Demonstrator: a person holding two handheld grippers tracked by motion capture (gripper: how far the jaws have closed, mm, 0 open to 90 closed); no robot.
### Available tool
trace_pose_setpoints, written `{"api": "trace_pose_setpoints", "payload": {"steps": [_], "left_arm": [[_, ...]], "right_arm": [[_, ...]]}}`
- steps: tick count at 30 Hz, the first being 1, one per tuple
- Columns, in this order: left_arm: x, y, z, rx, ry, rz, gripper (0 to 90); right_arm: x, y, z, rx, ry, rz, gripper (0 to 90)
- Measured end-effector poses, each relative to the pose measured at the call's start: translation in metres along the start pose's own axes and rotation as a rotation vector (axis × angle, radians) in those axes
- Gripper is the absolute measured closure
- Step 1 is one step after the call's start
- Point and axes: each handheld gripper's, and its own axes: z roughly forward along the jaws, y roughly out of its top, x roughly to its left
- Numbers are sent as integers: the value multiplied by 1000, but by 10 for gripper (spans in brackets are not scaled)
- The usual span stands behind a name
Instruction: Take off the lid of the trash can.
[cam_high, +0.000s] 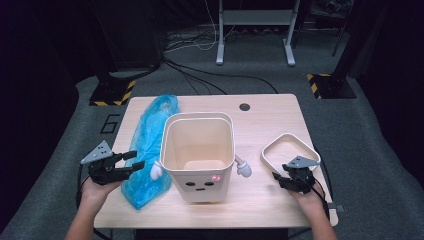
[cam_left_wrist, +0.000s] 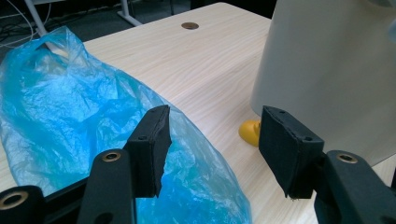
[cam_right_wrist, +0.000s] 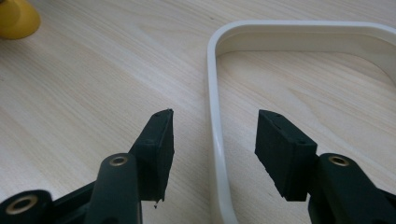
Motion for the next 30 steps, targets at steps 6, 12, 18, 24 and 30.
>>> {"api": "trace_pose_setpoints", "payload": {"steps": [6, 12, 18, 24, 30], "left_arm": [[1, -1, -1, 5, 3, -2, 425], [1, -1, 1, 11, 2, -6, 412], [1, -1, 1, 16, 5, -8, 404], [3, -2, 1, 25, 17, -11, 397], [12, -9, 3, 29, 39, -31, 387]], "right_arm": [[3, 3, -4, -16, -12, -13, 458], [7, 7, -8, -40, -12, -15, 421], [11, 11, -12, -56, 8, -17, 402], [17, 16, -17, -85, 9, -38, 421], [22, 19, -21, -113, 15, -44, 421]]}}
